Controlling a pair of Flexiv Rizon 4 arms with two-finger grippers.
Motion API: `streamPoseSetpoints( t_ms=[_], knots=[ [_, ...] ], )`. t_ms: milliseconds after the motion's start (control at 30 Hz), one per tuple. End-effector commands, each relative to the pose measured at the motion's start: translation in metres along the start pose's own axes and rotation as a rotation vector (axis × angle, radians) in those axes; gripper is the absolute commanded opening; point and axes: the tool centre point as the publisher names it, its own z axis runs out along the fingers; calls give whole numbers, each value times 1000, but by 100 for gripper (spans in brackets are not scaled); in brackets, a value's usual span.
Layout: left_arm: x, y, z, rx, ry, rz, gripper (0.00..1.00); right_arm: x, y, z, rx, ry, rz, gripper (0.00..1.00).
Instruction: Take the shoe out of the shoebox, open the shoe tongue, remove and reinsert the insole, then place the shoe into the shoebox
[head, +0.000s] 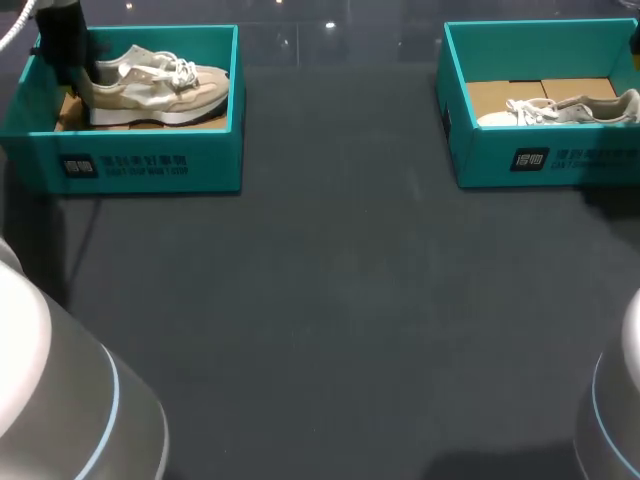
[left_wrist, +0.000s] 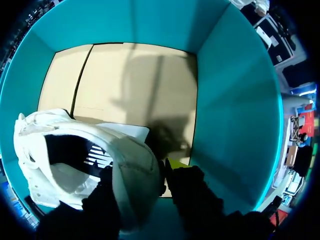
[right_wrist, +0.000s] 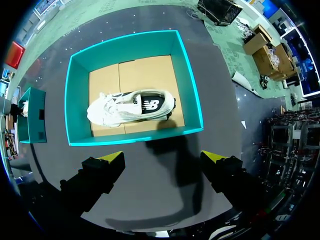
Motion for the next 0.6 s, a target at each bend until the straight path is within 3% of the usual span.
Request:
streamPoseSetpoints(
  t_ms=[33,333,600],
  knots=[
    [2,8,-1,21,-3,3,0,0,-1,0,-1,-1,1,100],
    [11,5,-13,19,-10,12,0,0,-1,0,-1,-1,1,100],
    [18,0,-52,-18,-46,19,0,0,-1,0,-1,-1,1,100]
  ],
)
